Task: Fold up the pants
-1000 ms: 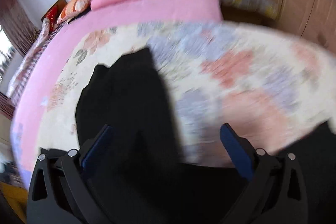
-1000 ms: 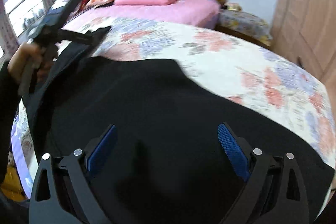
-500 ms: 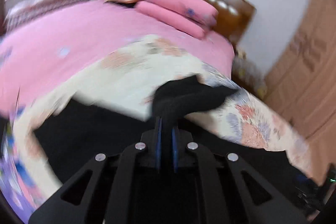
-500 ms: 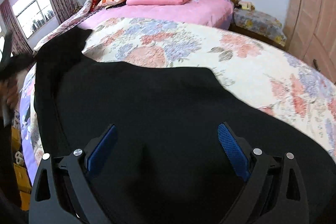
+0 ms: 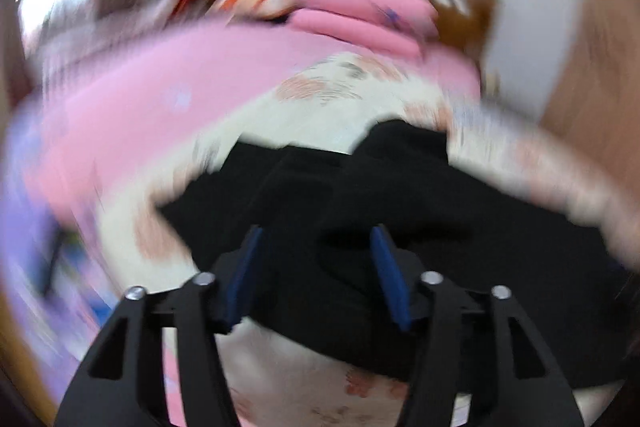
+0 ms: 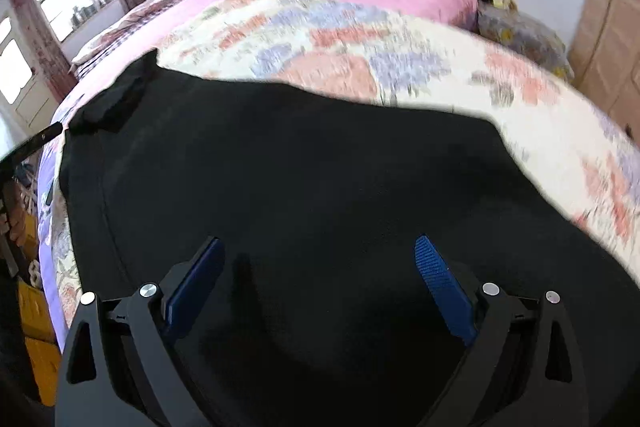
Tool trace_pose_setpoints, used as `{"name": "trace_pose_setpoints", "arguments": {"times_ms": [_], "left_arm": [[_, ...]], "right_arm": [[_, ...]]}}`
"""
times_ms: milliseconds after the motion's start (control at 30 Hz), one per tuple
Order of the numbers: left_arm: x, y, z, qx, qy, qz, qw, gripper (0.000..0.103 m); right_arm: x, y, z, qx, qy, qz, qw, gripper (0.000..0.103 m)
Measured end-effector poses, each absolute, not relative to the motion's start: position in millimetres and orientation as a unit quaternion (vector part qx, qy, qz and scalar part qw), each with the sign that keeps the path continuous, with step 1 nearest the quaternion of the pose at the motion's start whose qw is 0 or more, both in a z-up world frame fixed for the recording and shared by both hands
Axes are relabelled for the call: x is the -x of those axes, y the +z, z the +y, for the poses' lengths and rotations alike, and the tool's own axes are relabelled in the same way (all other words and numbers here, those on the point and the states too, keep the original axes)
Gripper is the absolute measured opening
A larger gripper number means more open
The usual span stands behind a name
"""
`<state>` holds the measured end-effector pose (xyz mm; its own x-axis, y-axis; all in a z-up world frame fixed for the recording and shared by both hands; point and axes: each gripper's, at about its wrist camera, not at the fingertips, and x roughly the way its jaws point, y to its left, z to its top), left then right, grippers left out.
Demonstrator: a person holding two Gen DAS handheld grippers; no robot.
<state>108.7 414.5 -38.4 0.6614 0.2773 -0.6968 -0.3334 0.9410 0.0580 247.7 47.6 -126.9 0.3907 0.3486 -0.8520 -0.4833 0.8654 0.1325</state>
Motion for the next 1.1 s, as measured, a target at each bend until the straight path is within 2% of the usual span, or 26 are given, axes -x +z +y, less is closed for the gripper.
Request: {"name": "trace_pose_setpoints", "arguments": {"times_ms": [100,300,367,400,433,500,533,633,667,767,833,867,967,1000,1100], "left_arm": [[-131,-55,368,-0.140,0.151,0.425,0.882,0.061],[-164,-67,364,-0.195,0.112,0.424,0.877,0.060],[-176,-73,363,-0.204,0.100,0.423,0.877,0.048],[-177,-72,366,-0.191,0.094,0.422,0.881,0.032],[-178,-71,369,-0.168,0.091,0.418,0.888,0.022],[-168,-48,394,-0.054,0.093,0.381,0.918,0.019],[-151,-29,417,0.037,0.090,0.353,0.930,0.018],[-113,-6,469,0.240,0.060,0.299,0.922,0.018],[-103,-11,492,0.319,0.050,0.285,0.902,0.018],[-85,-56,535,0.436,0.072,0.301,0.845,0.018],[-83,-95,550,0.491,0.077,0.325,0.804,0.018],[-84,-117,554,0.506,0.071,0.323,0.797,0.018],[-80,-130,560,0.530,0.043,0.291,0.796,0.018],[-79,-129,560,0.531,0.040,0.286,0.797,0.018],[-83,-126,557,0.514,0.043,0.294,0.804,0.018]], "right_arm": [[-245,-129,50,0.076,0.247,0.484,0.836,0.095],[-245,-132,57,0.099,0.240,0.482,0.837,0.098],[-244,-131,58,0.102,0.239,0.482,0.837,0.098],[-244,-130,58,0.102,0.239,0.481,0.837,0.098],[-242,-126,58,0.099,0.243,0.477,0.839,0.098],[-236,-117,57,0.092,0.259,0.467,0.841,0.098],[-228,-107,60,0.091,0.282,0.456,0.839,0.098],[-201,-81,82,0.119,0.358,0.411,0.830,0.098],[-191,-75,91,0.130,0.379,0.398,0.825,0.098],[-165,-69,125,0.162,0.446,0.370,0.799,0.092],[-157,-74,147,0.184,0.467,0.366,0.783,0.080],[-154,-80,160,0.196,0.479,0.367,0.773,0.077],[-151,-96,185,0.220,0.498,0.377,0.749,0.069],[-151,-102,191,0.223,0.505,0.383,0.740,0.063],[-146,-110,201,0.222,0.526,0.399,0.717,0.054]]}}
